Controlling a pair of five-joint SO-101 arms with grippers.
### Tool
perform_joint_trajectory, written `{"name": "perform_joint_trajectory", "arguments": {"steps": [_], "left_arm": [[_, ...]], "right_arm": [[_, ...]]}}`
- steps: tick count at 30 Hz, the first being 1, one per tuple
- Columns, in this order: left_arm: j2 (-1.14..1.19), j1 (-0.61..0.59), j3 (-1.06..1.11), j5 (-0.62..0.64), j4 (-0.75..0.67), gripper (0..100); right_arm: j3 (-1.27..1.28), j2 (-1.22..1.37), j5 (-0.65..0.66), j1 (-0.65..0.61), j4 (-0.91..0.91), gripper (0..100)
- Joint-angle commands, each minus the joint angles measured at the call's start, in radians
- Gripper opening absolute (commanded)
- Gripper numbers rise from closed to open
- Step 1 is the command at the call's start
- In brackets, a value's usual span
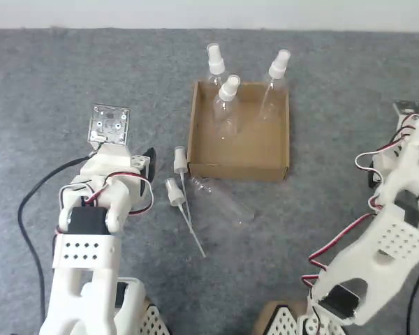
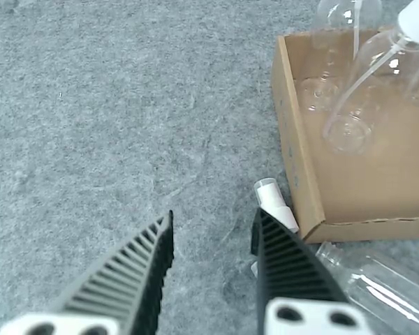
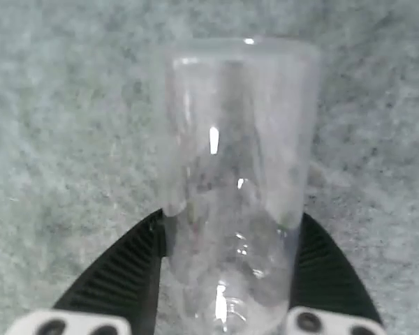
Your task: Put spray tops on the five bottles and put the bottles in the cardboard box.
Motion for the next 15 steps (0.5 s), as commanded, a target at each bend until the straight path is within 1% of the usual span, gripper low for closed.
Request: {"name": "perform_joint_trajectory", "arguments": {"steps": [1, 3, 6, 10, 15], "left_arm": [[0.002, 0.002, -0.027, 0.008, -0.028, 17], [0.002, 0.002, -0.027, 0.008, -0.028, 17], [0.002, 0.002, -0.027, 0.008, -0.028, 17], [0.002, 0.002, -0.027, 0.008, -0.028, 17], [0.002, 0.002, -0.027, 0.008, -0.028, 17]], "right_arm": [[-0.058, -0.035, -0.015, 0.004, 0.019, 27.2], [-0.058, -0.071, -0.011, 0.007, 0.047, 28.9], [-0.058, -0.142, 0.031, 0.018, 0.094, 27.0], [-0.058, -0.236, 0.060, 0.064, 0.122, 18.8], [-0.057, -0.318, 0.066, 0.193, 0.071, 6.6]]}}
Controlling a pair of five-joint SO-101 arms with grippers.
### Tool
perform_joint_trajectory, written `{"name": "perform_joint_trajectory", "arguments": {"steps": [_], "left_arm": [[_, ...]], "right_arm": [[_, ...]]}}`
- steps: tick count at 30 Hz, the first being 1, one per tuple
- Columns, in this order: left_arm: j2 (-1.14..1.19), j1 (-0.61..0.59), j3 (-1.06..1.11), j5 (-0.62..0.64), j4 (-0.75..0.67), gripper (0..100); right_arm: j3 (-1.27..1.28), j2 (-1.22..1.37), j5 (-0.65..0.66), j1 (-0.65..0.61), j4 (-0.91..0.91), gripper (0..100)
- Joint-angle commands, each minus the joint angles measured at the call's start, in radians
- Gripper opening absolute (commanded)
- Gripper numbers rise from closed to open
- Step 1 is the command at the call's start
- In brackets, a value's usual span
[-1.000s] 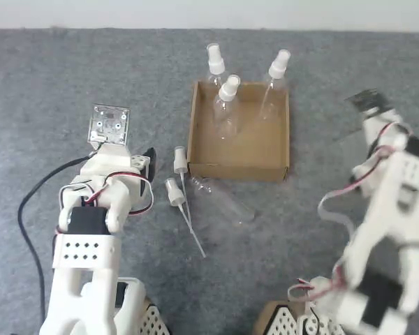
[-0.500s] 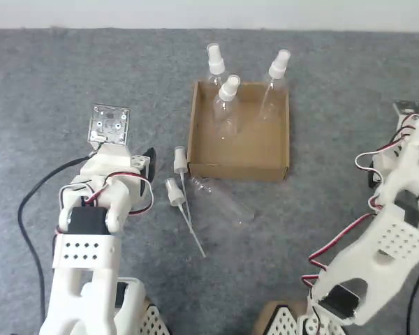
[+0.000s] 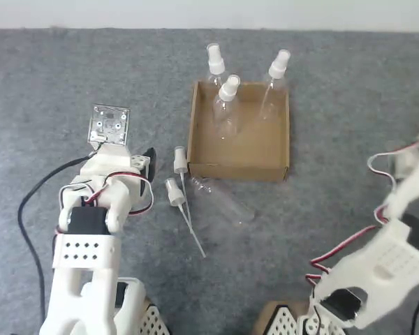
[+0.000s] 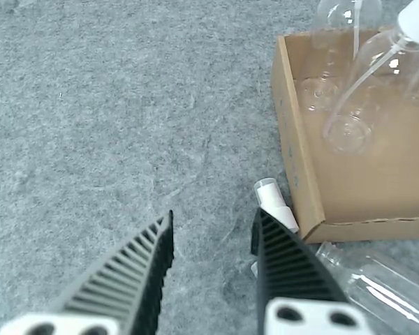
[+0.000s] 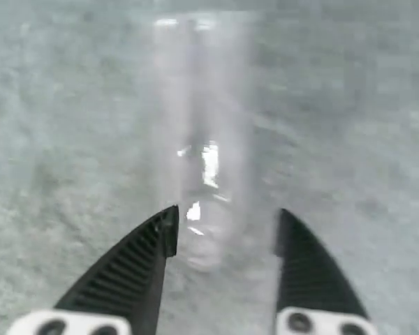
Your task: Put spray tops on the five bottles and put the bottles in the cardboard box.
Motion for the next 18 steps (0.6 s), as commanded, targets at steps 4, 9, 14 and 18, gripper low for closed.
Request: {"name": "perform_joint_trajectory", "arguments": {"steps": [4, 9, 14, 18], "left_arm": [[0.002, 0.002, -0.027, 0.008, -0.028, 17], [0.002, 0.002, -0.027, 0.008, -0.028, 17], [0.002, 0.002, -0.027, 0.008, -0.028, 17], [0.002, 0.002, -0.027, 0.008, -0.028, 17]], "right_arm": [[-0.028, -0.045, 0.078, 0.113, -0.077, 0.6], [-0.034, 0.079, 0.104, 0.091, -0.087, 0.6], [-0.037, 0.151, 0.103, 0.013, -0.081, 0.6], [-0.032, 0.157, 0.097, -0.044, -0.062, 0.6]]}}
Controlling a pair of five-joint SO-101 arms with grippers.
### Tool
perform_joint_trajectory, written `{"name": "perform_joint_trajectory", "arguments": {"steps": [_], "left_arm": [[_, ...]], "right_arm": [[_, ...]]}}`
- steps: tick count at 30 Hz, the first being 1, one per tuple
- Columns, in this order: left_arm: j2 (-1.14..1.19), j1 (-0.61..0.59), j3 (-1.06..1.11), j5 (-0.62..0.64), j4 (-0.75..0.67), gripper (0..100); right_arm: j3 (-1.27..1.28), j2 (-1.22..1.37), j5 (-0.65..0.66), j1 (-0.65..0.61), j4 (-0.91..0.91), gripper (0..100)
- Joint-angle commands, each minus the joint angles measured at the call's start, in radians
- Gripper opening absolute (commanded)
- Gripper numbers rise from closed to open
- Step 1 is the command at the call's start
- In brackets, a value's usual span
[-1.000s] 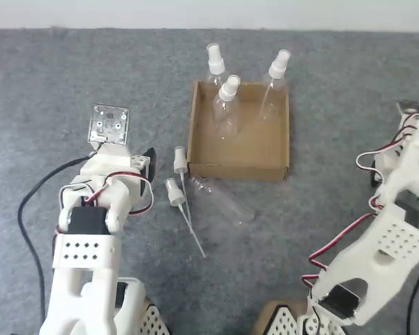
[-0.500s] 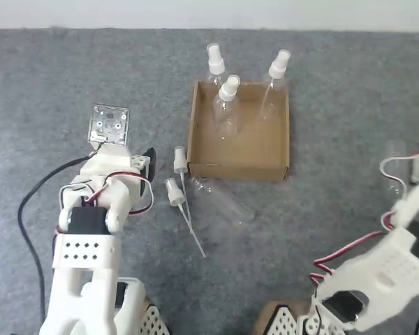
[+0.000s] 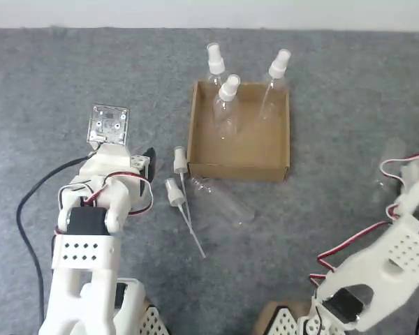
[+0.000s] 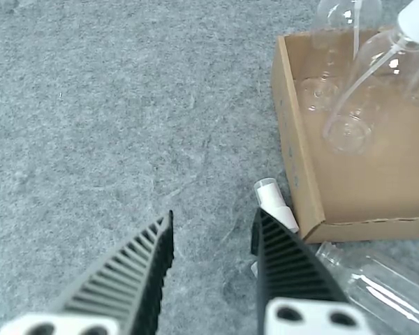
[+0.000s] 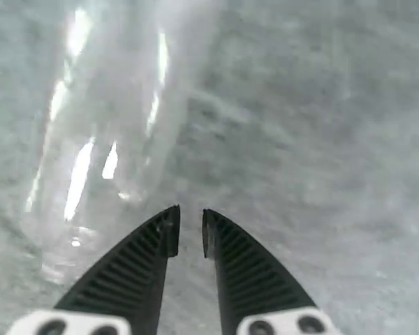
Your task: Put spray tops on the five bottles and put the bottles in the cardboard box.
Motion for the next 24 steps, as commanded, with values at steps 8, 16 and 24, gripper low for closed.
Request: {"name": "perform_joint_trajectory", "arguments": {"steps": [8, 16, 24], "left_arm": [[0.002, 0.002, -0.021, 0.008, -0.041, 17], [0.003, 0.002, -0.016, 0.008, -0.060, 17], [0.003, 0.000, -0.016, 0.006, -0.060, 17]], "right_arm": [[-0.032, -0.051, -0.002, -0.199, 0.068, 0.6], [-0.040, -0.053, -0.058, -0.338, 0.090, 0.6], [-0.087, -0.114, -0.052, -0.429, 0.120, 0.6]]}}
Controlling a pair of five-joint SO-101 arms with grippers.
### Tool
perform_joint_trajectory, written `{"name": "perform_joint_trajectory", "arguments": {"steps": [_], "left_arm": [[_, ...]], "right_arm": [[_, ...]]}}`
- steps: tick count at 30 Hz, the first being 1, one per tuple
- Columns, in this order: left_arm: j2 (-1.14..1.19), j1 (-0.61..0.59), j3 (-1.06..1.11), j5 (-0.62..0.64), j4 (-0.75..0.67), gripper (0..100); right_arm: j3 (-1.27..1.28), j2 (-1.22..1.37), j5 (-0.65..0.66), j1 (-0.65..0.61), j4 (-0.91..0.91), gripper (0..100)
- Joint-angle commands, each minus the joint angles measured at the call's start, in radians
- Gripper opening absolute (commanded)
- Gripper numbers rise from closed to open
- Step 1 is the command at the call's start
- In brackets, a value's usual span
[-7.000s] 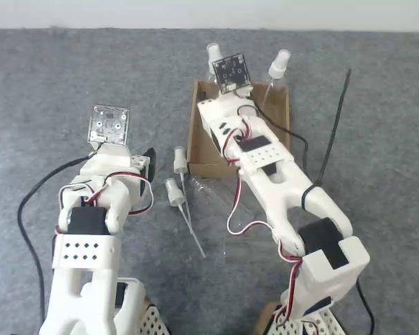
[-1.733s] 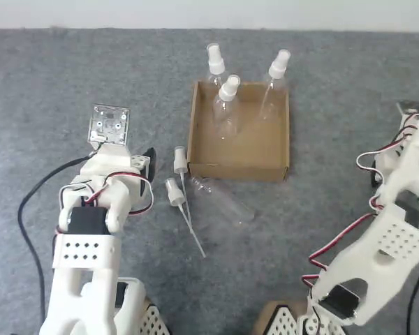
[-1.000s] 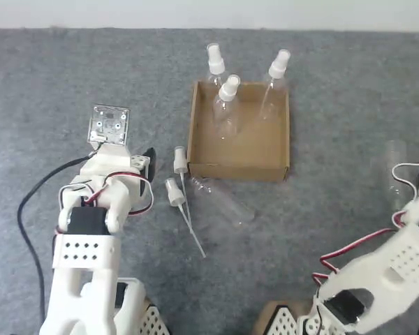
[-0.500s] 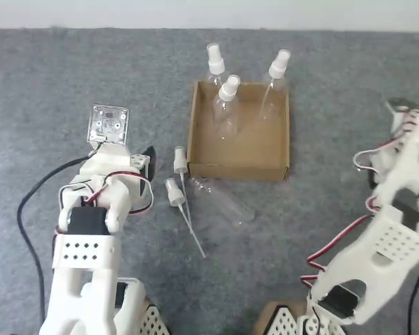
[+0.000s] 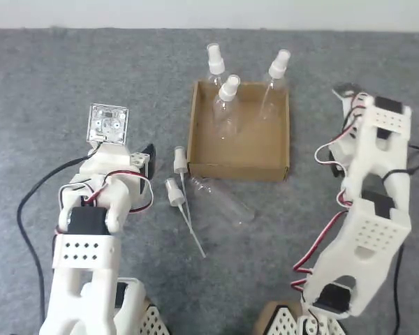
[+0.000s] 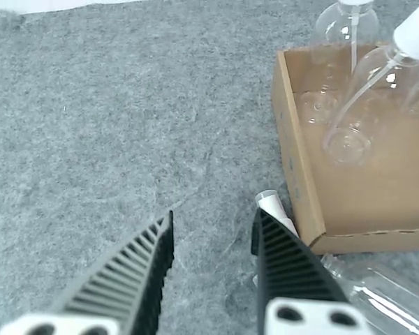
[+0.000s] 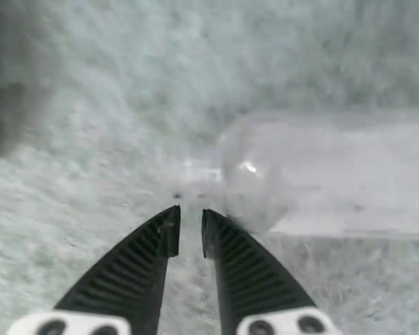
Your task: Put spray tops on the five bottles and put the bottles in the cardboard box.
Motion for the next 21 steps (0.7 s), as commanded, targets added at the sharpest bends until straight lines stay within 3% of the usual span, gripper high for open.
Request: {"name": "perform_joint_trajectory", "arguments": {"steps": [1, 4, 6, 9, 13, 21], "left_arm": [[0.003, 0.000, -0.018, 0.006, -0.025, 17], [0.003, 0.000, -0.016, 0.006, -0.025, 17], [0.003, 0.000, -0.016, 0.006, -0.025, 17], [0.003, 0.000, -0.016, 0.006, -0.025, 17], [0.003, 0.000, -0.016, 0.006, -0.026, 17], [0.003, 0.000, -0.008, 0.006, -0.026, 17]], "right_arm": [[-0.077, -0.117, -0.003, -0.033, 0.015, 0.6], [-0.107, -0.189, 0.057, -0.025, 0.027, 0.6], [-0.143, -0.228, 0.209, -0.025, 0.101, 2.8], [-0.199, -0.246, 0.473, -0.024, 0.225, 14.3], [-0.226, -0.245, 0.689, 0.004, 0.246, 26.9], [-0.232, -0.176, 1.014, 0.082, 0.243, 28.5]]}}
